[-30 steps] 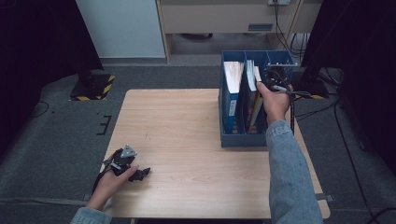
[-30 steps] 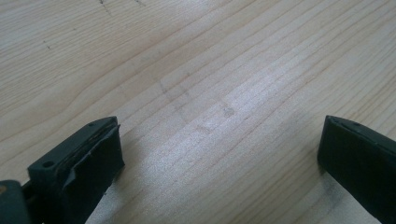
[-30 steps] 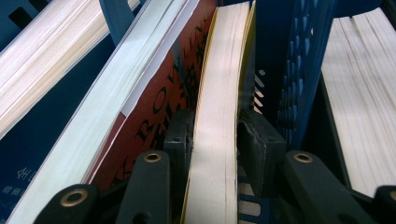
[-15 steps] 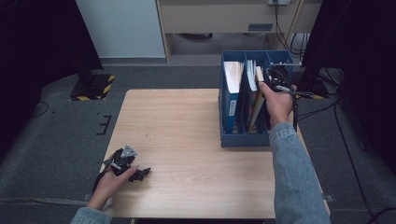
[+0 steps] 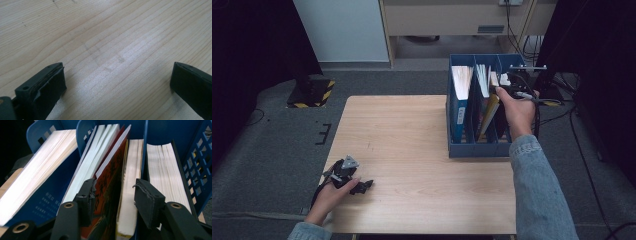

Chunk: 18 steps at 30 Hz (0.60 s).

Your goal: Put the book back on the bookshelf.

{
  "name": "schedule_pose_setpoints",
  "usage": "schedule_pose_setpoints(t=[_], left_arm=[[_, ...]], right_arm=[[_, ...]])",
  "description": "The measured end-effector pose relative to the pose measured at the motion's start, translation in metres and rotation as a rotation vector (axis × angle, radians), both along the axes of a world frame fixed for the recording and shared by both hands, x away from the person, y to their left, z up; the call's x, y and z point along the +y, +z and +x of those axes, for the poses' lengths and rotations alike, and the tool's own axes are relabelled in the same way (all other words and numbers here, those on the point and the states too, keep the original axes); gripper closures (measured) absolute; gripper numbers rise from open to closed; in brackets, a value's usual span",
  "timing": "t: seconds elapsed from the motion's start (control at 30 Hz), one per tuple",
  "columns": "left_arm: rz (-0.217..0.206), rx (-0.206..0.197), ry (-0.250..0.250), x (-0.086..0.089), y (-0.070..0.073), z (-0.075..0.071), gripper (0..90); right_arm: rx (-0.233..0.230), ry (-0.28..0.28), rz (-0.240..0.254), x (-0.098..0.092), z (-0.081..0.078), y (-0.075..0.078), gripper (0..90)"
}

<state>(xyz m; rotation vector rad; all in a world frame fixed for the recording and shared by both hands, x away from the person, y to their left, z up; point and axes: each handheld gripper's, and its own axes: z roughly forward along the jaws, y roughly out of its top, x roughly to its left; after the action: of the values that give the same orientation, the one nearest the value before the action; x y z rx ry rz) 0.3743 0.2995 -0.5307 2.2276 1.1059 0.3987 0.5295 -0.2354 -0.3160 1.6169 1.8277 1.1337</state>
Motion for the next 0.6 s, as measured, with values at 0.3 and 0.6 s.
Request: schedule_pose_setpoints(t=[0.3, 0.6], left_arm=[[-0.001, -0.003, 0.002, 0.0, 0.0, 0.0, 0.0], [-0.005, -0.002, 0.004, -0.001, 0.0, 0.0, 0.0]], right_arm=[[-0.004, 0.013, 0.003, -0.006, -0.016, 0.003, 39.9], [-0.036, 0.042, -0.007, -0.008, -0.037, 0.004, 27.7]])
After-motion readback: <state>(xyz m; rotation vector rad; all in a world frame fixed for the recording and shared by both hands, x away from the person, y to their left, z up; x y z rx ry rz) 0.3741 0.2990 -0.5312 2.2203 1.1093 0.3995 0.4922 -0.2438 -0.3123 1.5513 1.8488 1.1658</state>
